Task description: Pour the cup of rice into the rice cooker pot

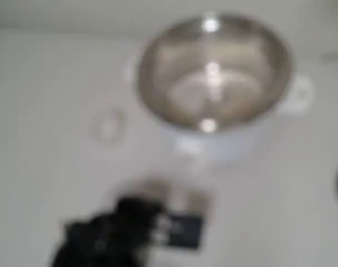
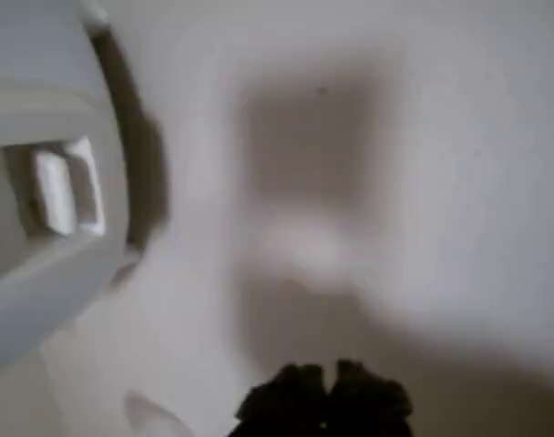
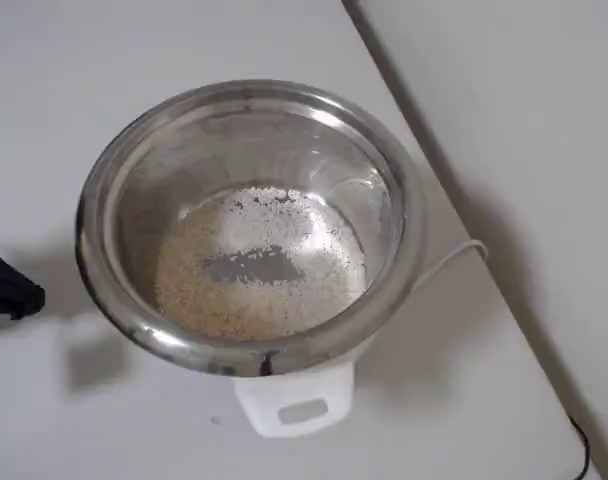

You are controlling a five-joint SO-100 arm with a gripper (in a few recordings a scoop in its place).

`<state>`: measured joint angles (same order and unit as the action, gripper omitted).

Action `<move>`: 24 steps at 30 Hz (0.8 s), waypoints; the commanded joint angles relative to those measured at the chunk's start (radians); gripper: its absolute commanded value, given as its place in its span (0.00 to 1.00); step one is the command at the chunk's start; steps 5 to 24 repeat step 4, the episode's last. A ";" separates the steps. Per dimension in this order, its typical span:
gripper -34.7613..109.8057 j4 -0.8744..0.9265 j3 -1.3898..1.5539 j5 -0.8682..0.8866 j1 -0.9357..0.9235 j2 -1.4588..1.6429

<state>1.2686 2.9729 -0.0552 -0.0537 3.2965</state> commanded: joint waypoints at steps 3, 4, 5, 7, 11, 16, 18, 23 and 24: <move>0.24 0.052 -0.008 -0.020 -0.009 -0.008; 0.24 0.052 -0.008 -0.020 -0.009 -0.008; 0.24 0.052 -0.008 -0.020 -0.009 -0.008; 0.24 0.052 -0.008 -0.020 -0.009 -0.008; 0.24 0.052 -0.008 -0.020 -0.009 -0.008; 0.24 0.052 -0.008 -0.020 -0.009 -0.008; 0.24 0.052 -0.008 -0.020 -0.009 -0.008; 0.24 0.052 -0.008 -0.020 -0.009 -0.008; 0.24 0.052 -0.008 -0.020 -0.009 -0.008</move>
